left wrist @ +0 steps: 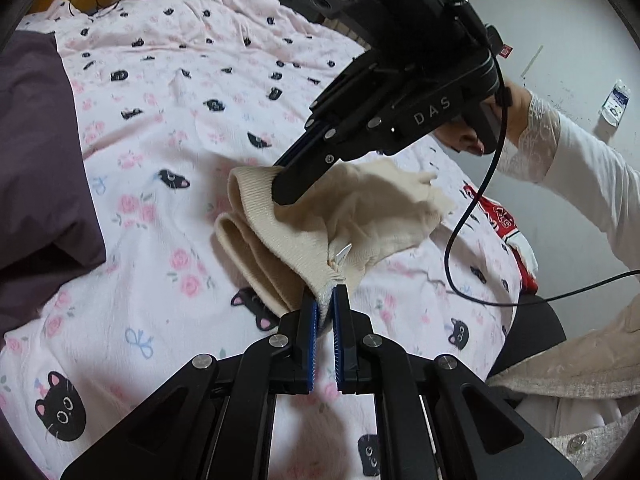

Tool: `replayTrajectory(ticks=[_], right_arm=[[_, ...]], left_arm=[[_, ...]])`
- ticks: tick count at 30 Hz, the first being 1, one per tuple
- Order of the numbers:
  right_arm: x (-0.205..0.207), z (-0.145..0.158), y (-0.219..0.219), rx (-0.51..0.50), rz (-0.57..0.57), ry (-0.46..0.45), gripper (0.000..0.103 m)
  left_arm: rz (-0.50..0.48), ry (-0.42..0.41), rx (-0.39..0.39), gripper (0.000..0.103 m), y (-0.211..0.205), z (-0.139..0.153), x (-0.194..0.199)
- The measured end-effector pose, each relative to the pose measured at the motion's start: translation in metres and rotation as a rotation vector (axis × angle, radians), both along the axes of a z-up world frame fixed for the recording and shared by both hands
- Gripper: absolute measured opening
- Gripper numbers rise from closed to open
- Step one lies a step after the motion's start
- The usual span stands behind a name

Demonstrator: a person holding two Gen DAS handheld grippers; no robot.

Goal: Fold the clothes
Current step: 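Lift the sweater with both grippers and spread it flat on the duvet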

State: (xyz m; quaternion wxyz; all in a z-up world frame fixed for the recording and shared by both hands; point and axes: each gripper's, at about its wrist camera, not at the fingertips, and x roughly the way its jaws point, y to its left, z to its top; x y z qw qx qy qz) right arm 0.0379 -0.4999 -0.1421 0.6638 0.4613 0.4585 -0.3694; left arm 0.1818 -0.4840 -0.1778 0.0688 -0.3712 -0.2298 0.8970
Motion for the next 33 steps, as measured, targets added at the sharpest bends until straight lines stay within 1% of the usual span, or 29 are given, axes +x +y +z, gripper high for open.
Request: replayTrajectory(ticks=[5,9,15,16,17,18,21,22,23,25,28,31,33], right_arm=[[0.008,-0.012,-0.010,0.036,0.013,0.019,0.007],[0.011,-0.028,-0.020,0.053,0.012,0.064,0.007],[0.010,-0.034,-0.026,0.026,-0.006,0.076,0.007],[0.009,-0.036,-0.026,0.023,-0.008,0.086,0.009],[0.009,-0.037,-0.026,0.016,-0.013,0.095,0.013],[0.008,-0.036,-0.026,0.008,-0.018,0.099,0.015],[0.001,-0.027,-0.023,-0.036,-0.042,0.108,0.028],[-0.001,-0.024,-0.022,-0.051,-0.050,0.111,0.035],[-0.006,-0.019,-0.020,-0.066,-0.064,0.098,0.037],[-0.013,-0.011,-0.015,-0.092,-0.083,0.088,0.037],[-0.024,0.000,-0.008,-0.131,-0.113,0.089,0.037],[-0.037,0.010,-0.007,-0.148,-0.156,0.030,0.037],[-0.038,0.014,-0.010,-0.151,-0.164,0.001,0.037]], left_arm=[[-0.028,-0.043,-0.011,0.006,0.001,-0.006,-0.002],[-0.025,-0.065,-0.016,0.006,0.000,-0.010,-0.003],[-0.016,-0.085,-0.027,0.009,-0.002,-0.014,0.000],[-0.015,-0.087,-0.027,0.010,-0.003,-0.014,0.000],[-0.013,-0.089,-0.027,0.010,-0.004,-0.015,0.000],[-0.012,-0.090,-0.026,0.010,-0.004,-0.015,0.001],[-0.011,-0.100,-0.033,0.013,-0.005,-0.015,0.002],[-0.009,-0.103,-0.032,0.014,-0.006,-0.014,0.003],[-0.008,-0.107,-0.030,0.017,-0.006,-0.014,0.004],[0.001,-0.117,-0.038,0.020,-0.008,-0.012,0.006],[0.008,-0.133,-0.051,0.020,-0.009,-0.012,0.012],[0.019,-0.135,-0.043,0.020,-0.010,-0.012,0.015],[0.026,-0.135,-0.048,0.020,-0.010,-0.009,0.015]])
